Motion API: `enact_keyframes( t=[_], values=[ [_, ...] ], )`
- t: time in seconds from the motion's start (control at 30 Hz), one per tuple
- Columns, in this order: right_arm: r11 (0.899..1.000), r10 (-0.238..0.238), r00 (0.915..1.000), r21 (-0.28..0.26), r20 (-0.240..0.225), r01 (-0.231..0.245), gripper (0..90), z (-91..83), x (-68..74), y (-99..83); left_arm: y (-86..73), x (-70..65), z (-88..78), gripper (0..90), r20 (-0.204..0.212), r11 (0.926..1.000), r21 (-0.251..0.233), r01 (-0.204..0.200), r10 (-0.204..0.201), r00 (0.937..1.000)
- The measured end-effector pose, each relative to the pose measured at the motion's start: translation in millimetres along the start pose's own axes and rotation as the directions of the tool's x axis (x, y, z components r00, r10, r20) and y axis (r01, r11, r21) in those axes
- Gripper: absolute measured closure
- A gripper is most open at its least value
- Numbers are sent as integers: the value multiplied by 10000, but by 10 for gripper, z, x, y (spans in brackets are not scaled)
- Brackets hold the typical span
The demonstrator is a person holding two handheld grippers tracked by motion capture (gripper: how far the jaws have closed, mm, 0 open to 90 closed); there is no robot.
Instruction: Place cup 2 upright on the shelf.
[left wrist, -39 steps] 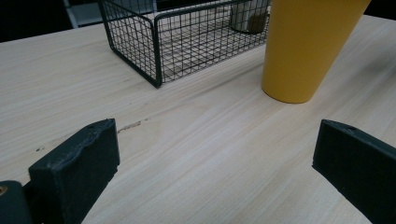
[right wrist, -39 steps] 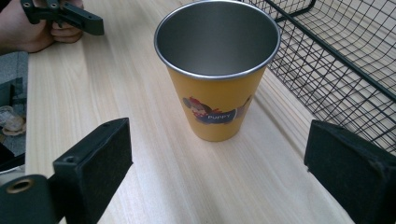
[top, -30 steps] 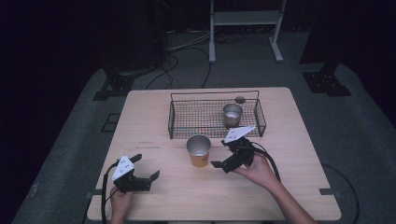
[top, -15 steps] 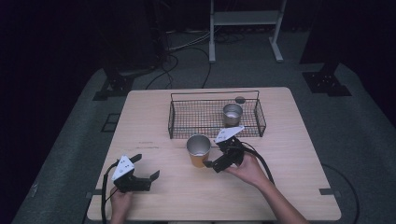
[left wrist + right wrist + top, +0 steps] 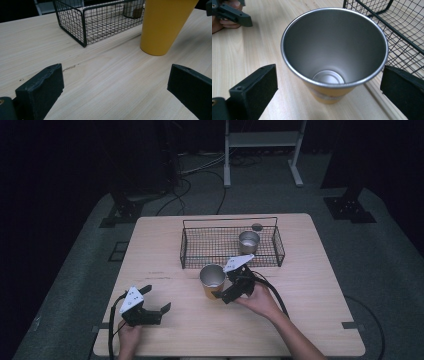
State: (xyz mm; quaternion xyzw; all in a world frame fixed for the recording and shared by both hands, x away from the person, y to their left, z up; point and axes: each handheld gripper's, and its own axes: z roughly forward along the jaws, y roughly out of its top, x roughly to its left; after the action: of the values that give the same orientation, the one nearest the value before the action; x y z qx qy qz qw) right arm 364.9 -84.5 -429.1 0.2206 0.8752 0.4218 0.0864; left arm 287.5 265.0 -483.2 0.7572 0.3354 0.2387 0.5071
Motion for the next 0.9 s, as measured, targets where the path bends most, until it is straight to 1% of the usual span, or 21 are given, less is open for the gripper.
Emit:
enact_keyframes(
  t=[0.17,0.3,0.43,0.53,0.67,0.7,0.73,0.77,0.83,0.87,0.9],
  values=[
    [9998,3,10000,193,32,-3,6,76,-19,8,-1,0,-1,0,1,10000,-15,3,-3,10000],
    [9997,-50,9999,224,108,48,7,122,-26,25,-1,0,-2,0,-3,10000,-18,24,-24,10000],
    [9995,-203,9998,246,77,201,7,165,-2,59,-2,-2,-4,0,-2,10000,-39,34,-34,10000],
    [9986,-368,9993,372,103,364,7,194,7,81,-2,-1,-4,0,0,10000,-39,41,-41,10000],
    [9985,-322,9994,436,115,317,7,211,19,126,-2,1,-4,0,-4,10000,-56,24,-24,10000],
    [9983,-363,9993,470,126,357,11,217,23,136,-2,1,-3,0,-3,10000,-65,26,-26,10000],
    [9970,-575,9981,534,197,564,12,225,27,148,-2,1,-4,0,-4,10000,-61,22,-22,10000],
    [9970,-575,9981,534,197,564,12,225,27,148,-3,1,-6,0,-2,10000,-56,13,-13,10000],
    [9976,-558,9984,419,130,552,47,219,27,154,-4,2,-9,0,19,10000,-83,6,-6,10000],
    [9979,-498,9987,423,99,494,84,213,28,158,-4,3,-10,0,9,10000,-85,23,-23,10000],
    [9977,-560,9984,388,70,557,109,210,22,158,-4,4,-9,0,7,10000,-82,35,-35,10000]
  ],
)
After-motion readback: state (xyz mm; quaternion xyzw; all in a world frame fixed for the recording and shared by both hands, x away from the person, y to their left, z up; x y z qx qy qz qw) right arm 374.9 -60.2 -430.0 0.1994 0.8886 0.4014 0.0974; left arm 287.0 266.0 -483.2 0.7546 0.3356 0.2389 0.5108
